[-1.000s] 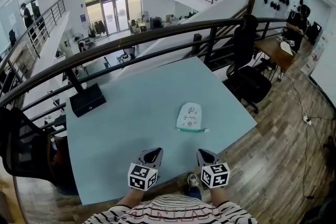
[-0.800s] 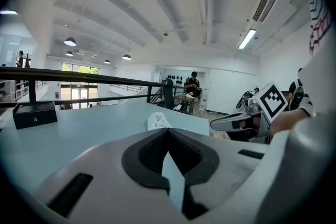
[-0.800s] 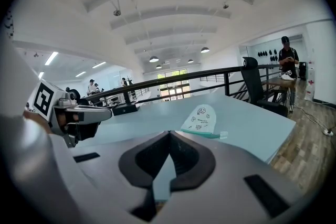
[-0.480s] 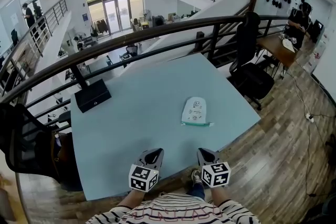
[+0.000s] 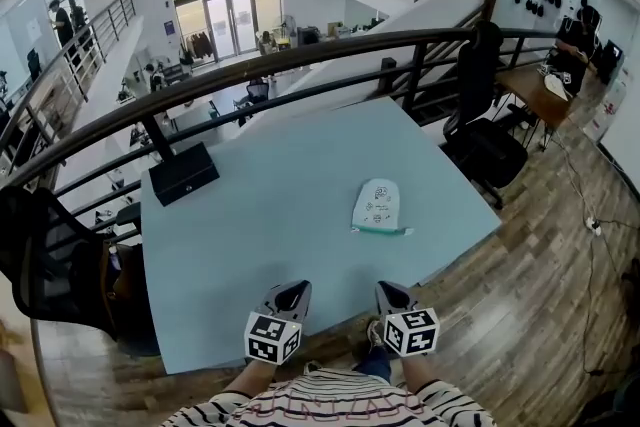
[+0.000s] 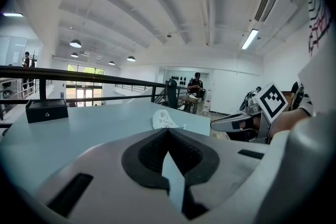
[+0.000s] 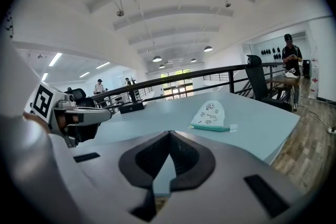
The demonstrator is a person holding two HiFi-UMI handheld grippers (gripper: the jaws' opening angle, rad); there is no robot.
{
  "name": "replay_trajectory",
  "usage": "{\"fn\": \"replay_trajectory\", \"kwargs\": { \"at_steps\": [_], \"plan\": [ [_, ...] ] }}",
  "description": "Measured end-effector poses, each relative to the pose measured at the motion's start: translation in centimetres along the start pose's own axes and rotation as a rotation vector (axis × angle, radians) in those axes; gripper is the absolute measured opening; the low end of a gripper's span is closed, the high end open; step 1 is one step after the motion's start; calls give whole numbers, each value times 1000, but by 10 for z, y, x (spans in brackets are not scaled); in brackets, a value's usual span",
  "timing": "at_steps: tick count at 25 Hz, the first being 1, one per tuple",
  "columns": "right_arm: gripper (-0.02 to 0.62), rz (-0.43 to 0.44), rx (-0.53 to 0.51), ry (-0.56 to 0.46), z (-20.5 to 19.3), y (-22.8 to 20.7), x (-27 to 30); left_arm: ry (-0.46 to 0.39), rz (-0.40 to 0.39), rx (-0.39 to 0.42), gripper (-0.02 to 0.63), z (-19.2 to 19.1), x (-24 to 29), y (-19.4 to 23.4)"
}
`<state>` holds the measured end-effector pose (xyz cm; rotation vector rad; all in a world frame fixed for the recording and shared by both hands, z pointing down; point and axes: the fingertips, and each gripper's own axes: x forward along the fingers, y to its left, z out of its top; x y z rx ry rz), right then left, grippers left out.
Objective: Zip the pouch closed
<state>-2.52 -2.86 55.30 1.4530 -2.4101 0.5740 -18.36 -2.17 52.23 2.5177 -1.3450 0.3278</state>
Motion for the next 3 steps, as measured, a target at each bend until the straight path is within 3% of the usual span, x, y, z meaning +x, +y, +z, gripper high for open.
{"fn": "replay_trajectory", "kwargs": {
  "at_steps": [3],
  "plan": [
    [27, 3, 2, 1, -3, 5, 4, -5, 10, -4, 25, -3, -3, 7]
  ]
}}
